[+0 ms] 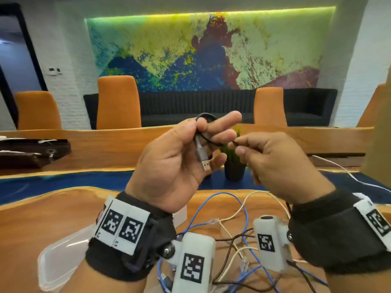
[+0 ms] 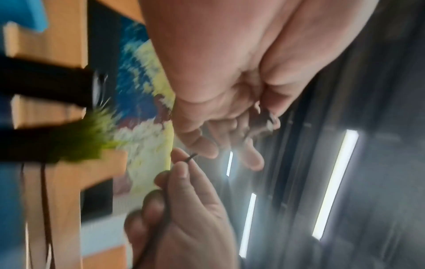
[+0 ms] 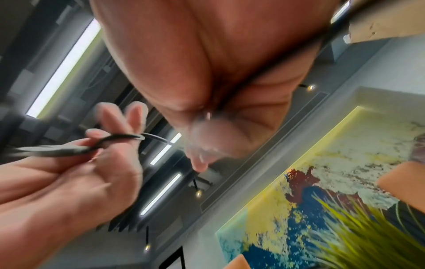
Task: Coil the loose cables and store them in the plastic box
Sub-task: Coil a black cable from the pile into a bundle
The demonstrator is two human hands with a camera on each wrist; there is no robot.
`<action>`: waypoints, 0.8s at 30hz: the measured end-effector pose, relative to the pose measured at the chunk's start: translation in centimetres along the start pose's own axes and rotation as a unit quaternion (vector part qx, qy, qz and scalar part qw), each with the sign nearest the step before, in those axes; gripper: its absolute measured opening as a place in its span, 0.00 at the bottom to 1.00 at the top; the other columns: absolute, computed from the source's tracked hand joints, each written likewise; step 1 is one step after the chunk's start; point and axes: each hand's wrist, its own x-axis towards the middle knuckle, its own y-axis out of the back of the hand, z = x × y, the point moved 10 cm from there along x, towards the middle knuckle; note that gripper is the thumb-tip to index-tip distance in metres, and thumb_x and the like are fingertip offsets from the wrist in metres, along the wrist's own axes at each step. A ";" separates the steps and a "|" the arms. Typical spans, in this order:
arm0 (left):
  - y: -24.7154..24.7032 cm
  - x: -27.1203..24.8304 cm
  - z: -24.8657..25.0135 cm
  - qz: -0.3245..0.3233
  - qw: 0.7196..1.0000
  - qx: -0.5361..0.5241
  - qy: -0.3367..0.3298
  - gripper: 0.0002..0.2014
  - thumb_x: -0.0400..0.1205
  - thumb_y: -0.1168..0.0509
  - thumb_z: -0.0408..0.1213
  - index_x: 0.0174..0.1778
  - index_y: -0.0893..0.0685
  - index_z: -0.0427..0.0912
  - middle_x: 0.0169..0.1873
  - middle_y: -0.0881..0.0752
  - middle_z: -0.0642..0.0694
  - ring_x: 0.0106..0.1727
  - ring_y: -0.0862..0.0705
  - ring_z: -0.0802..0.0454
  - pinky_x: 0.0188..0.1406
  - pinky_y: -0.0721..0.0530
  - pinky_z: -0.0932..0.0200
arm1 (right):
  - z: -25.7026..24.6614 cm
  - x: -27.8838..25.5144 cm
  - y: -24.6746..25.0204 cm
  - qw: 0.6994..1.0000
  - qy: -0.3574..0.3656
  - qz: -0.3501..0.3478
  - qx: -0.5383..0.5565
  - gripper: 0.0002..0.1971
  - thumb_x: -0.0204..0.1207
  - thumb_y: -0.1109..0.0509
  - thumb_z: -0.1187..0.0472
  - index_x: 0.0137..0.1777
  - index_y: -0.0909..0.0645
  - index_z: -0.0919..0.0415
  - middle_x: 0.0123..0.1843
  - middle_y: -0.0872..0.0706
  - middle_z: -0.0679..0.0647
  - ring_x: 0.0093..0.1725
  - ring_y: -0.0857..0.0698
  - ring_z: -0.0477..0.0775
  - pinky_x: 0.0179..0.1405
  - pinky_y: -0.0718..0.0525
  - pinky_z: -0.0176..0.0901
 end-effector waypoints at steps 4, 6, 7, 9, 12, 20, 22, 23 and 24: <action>2.5 0.2 1.7 0.082 0.934 0.332 -0.099 0.09 0.86 0.45 0.41 0.53 0.19 0.45 0.66 0.14 0.49 0.66 0.15 0.51 0.60 0.14 0.49 | -2.1 -1.2 -4.1 0.977 0.076 -0.146 -0.136 0.08 0.82 0.33 0.57 0.55 0.14 0.49 0.44 0.14 0.43 0.45 0.18 0.41 0.49 0.18 0.45; 2.3 0.1 1.1 0.045 0.832 0.544 -0.100 0.13 0.86 0.44 0.44 0.59 0.19 0.43 0.63 0.14 0.54 0.64 0.16 0.56 0.62 0.16 0.48 | -3.9 -1.5 -3.5 0.965 0.128 -0.130 -0.188 0.05 0.80 0.32 0.55 0.48 0.13 0.50 0.39 0.17 0.42 0.41 0.19 0.41 0.43 0.20 0.47; 2.1 0.1 0.6 0.025 0.798 0.595 -0.092 0.13 0.86 0.44 0.44 0.58 0.19 0.42 0.60 0.13 0.54 0.60 0.16 0.58 0.58 0.16 0.50 | -4.7 -1.4 -2.6 0.964 0.157 -0.095 -0.194 0.06 0.79 0.31 0.54 0.45 0.13 0.51 0.38 0.17 0.43 0.41 0.19 0.43 0.43 0.20 0.49; 1.7 0.0 0.2 -0.003 0.795 0.601 -0.074 0.12 0.86 0.45 0.44 0.51 0.20 0.42 0.48 0.13 0.49 0.49 0.16 0.53 0.47 0.18 0.49 | -5.7 -1.3 -0.2 0.967 0.194 -0.007 -0.162 0.06 0.76 0.29 0.53 0.45 0.10 0.50 0.38 0.15 0.44 0.41 0.18 0.45 0.42 0.18 0.50; 0.9 -0.1 -0.1 -0.033 0.800 0.597 -0.043 0.09 0.88 0.44 0.42 0.46 0.20 0.48 0.38 0.16 0.50 0.40 0.19 0.50 0.41 0.19 0.50 | -5.2 -1.0 1.8 0.967 0.207 0.079 -0.125 0.06 0.72 0.27 0.54 0.44 0.10 0.54 0.39 0.15 0.49 0.41 0.17 0.47 0.41 0.18 0.51; 0.3 -0.3 -0.7 -0.050 0.997 0.044 0.035 0.12 0.84 0.44 0.41 0.41 0.16 0.47 0.63 0.12 0.37 0.40 0.17 0.57 0.36 0.23 0.63 | -0.7 0.1 1.0 0.985 0.114 0.125 -0.024 0.09 0.81 0.33 0.54 0.52 0.11 0.47 0.45 0.10 0.44 0.48 0.14 0.46 0.50 0.15 0.53; 1.0 0.2 0.7 -0.010 0.999 0.012 -0.029 0.10 0.86 0.47 0.40 0.45 0.20 0.47 0.69 0.16 0.41 0.53 0.13 0.54 0.44 0.20 0.58 | -0.1 0.3 -1.6 0.993 0.089 0.006 -0.078 0.08 0.81 0.32 0.54 0.53 0.11 0.47 0.44 0.11 0.43 0.47 0.15 0.44 0.51 0.16 0.52; 1.9 0.4 1.3 0.019 0.995 0.072 -0.060 0.09 0.87 0.46 0.39 0.46 0.20 0.47 0.70 0.16 0.44 0.61 0.14 0.53 0.50 0.18 0.56 | -0.3 0.0 -2.8 0.989 0.088 -0.052 -0.109 0.08 0.81 0.31 0.54 0.54 0.11 0.48 0.44 0.11 0.42 0.47 0.16 0.43 0.50 0.16 0.51; 2.6 0.4 1.8 0.044 0.978 0.185 -0.082 0.09 0.86 0.45 0.38 0.48 0.19 0.47 0.71 0.17 0.47 0.67 0.16 0.53 0.58 0.17 0.53 | -0.9 -0.4 -3.4 0.982 0.098 -0.090 -0.134 0.08 0.81 0.31 0.54 0.54 0.12 0.49 0.43 0.12 0.43 0.45 0.16 0.42 0.49 0.17 0.50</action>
